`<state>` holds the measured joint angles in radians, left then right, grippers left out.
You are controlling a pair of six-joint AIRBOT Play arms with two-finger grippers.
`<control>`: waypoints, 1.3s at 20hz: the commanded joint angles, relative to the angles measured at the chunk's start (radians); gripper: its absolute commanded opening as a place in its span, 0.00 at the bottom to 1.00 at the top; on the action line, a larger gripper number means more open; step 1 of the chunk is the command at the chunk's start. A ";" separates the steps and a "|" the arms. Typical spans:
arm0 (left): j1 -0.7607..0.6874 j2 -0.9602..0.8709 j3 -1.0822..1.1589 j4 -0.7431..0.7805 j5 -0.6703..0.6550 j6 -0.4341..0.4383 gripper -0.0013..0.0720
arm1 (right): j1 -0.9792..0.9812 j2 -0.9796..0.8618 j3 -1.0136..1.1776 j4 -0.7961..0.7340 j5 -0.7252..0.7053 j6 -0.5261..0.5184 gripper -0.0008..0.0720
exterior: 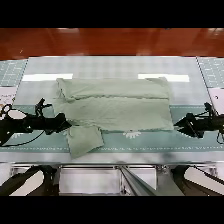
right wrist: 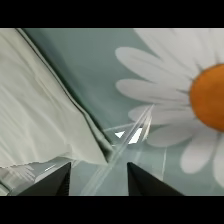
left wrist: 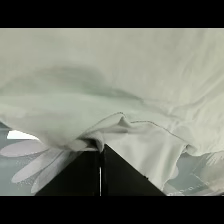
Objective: Fold the shirts.
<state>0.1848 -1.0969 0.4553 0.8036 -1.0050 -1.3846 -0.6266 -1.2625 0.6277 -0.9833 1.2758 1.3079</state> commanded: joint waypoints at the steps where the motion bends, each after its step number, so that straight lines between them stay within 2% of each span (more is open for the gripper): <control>1: 0.000 -0.001 0.001 0.000 0.000 0.000 0.05 | 0.075 -0.060 0.000 0.070 -0.055 -0.016 0.56; 6: 0.000 -0.001 0.001 0.000 0.002 0.000 0.05 | 0.205 -0.127 0.001 0.204 -0.150 -0.031 0.55; 7: 0.000 -0.001 0.001 0.000 0.002 0.000 0.05 | 0.227 -0.131 0.001 0.216 -0.167 -0.032 0.49; 8: 0.000 -0.001 0.001 0.000 0.001 0.000 0.05 | 0.244 -0.130 0.005 0.221 -0.174 -0.046 0.24; 9: 0.000 -0.001 0.001 0.000 -0.001 0.000 0.05 | 0.252 -0.130 0.013 0.228 -0.166 -0.084 0.06; 14: 0.008 -0.001 0.034 0.000 -0.002 0.003 0.05 | 0.247 -0.130 0.085 0.177 -0.080 -0.099 0.06; 19: 0.052 -0.030 0.235 0.000 0.004 0.000 0.05 | 0.248 -0.131 0.256 0.180 -0.078 -0.084 0.06; 22: 0.039 -0.146 0.400 -0.001 0.007 0.000 0.05 | 0.248 -0.137 0.367 0.187 -0.126 -0.063 0.06; 26: -0.012 -0.373 0.642 -0.001 0.006 -0.010 0.05 | 0.286 -0.253 0.541 0.222 -0.121 -0.061 0.06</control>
<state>0.1997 -1.3346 0.9390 0.8005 -1.0016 -1.3849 -0.3637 -1.4525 1.0588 -0.7773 1.1652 1.2392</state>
